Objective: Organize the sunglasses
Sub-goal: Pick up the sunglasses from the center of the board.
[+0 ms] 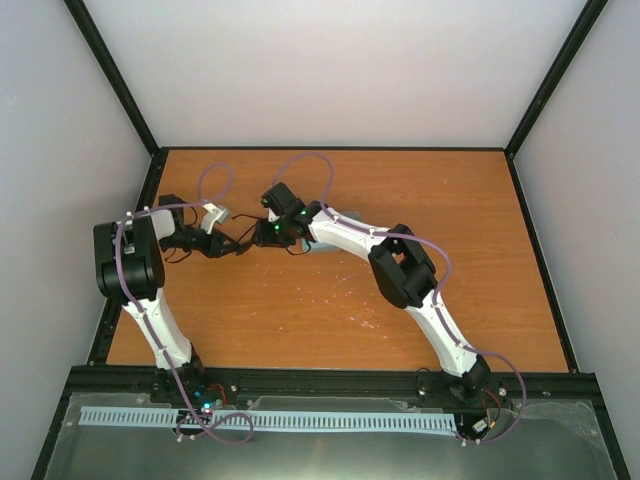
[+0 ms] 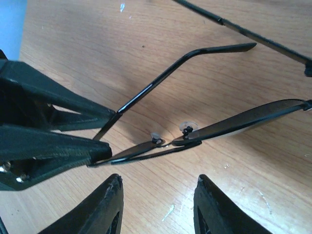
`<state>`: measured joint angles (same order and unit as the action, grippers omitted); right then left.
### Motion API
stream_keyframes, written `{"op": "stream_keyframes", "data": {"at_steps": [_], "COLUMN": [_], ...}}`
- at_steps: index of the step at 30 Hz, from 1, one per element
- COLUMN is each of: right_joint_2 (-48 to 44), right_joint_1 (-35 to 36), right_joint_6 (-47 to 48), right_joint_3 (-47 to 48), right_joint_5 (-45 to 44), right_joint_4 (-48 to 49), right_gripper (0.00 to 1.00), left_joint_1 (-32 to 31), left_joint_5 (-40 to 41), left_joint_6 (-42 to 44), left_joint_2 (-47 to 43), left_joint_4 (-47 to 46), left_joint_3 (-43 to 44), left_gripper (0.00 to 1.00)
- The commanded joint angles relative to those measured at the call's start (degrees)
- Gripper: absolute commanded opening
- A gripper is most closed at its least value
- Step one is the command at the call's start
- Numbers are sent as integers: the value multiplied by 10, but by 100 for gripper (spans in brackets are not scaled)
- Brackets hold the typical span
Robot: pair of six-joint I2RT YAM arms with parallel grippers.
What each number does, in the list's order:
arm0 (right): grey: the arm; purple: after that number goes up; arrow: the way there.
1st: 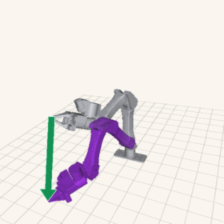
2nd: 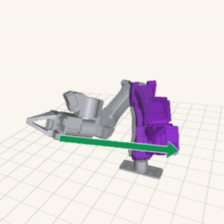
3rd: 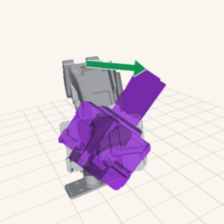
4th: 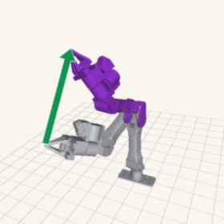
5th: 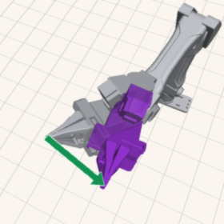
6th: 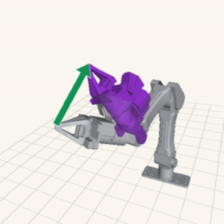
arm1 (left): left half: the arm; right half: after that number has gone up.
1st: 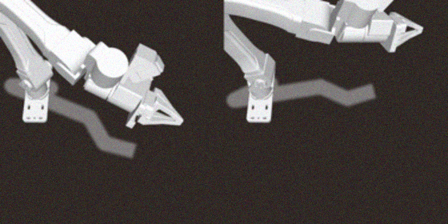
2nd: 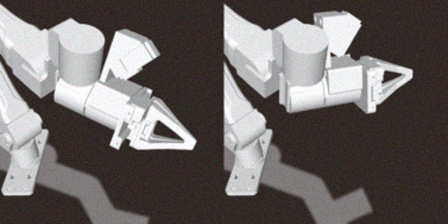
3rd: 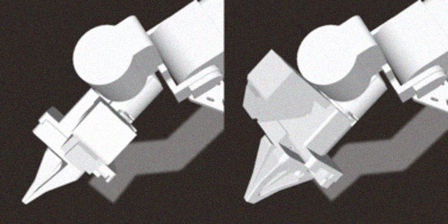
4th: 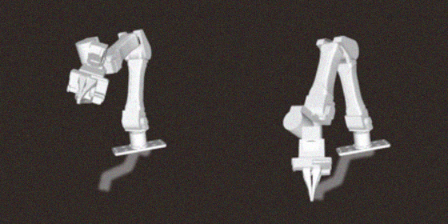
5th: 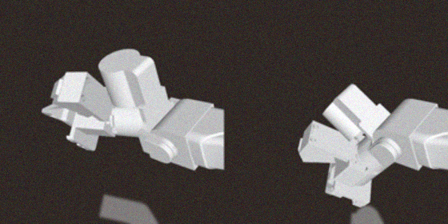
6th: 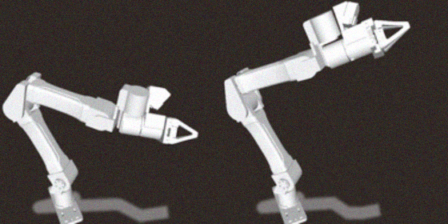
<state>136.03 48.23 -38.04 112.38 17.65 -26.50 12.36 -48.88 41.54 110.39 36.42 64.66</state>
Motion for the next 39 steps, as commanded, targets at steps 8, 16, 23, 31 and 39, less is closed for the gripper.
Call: {"op": "stream_keyframes", "data": {"at_steps": [8,16,23,31,39], "right_joint_2": [50,77,94,104,36], "right_joint_1": [-3,-2,-2,-5,-10], "right_joint_6": [-70,-72,-78,-80,-48], "right_joint_3": [76,121,123,147,64], "right_joint_5": [-17,-33,-45,-65,-93], "right_joint_4": [-21,-67,-70,-77,-41], "right_gripper": [43,41,41,11,3], "left_joint_1": [-14,-24,-31,-32,-32], "left_joint_5": [-59,-69,-74,-80,-95], "left_joint_6": [-14,-25,-25,-23,-29], "left_joint_2": [-26,-28,-26,-28,-81], "left_joint_4": [-23,-34,-36,-39,-27], "left_joint_3": [-7,-6,-7,-12,-10], "left_gripper": [29,29,29,31,42]}}
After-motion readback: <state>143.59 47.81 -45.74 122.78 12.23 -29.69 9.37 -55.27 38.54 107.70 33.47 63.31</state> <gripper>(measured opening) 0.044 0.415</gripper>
